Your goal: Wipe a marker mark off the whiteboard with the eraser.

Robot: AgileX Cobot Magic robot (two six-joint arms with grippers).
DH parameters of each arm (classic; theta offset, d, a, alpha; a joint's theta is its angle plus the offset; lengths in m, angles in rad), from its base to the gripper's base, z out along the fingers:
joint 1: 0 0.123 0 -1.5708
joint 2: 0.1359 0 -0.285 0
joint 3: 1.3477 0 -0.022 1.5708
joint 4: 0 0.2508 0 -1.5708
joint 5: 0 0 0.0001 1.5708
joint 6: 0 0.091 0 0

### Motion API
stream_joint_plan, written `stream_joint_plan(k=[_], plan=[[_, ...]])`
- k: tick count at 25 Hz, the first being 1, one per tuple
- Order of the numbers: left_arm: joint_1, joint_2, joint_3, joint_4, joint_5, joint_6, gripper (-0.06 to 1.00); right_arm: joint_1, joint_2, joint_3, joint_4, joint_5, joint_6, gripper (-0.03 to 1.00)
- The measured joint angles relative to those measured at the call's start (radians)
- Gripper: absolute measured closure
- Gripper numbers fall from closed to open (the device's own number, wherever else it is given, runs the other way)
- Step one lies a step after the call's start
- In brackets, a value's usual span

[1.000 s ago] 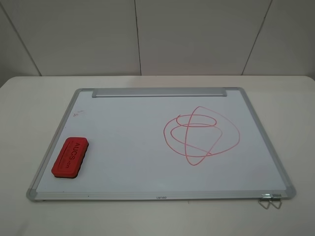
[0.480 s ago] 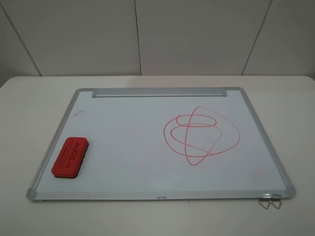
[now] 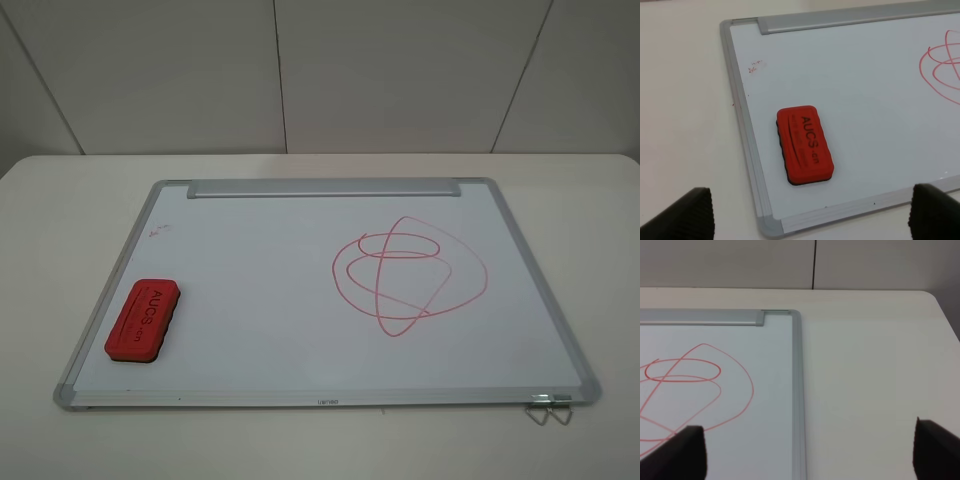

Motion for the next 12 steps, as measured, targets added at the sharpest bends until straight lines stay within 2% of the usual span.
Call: stream_joint_plan(k=[7,12], plan=[[0.009,0.0,0.0,0.0,-0.001,0.002,0.17,0.0,0.0,0.0,0.0,0.0,0.0,0.26],[0.111,0.0,0.0,0.0,-0.001,0.002,0.17,0.0,0.0,0.0,0.0,0.0,0.0,0.26]])
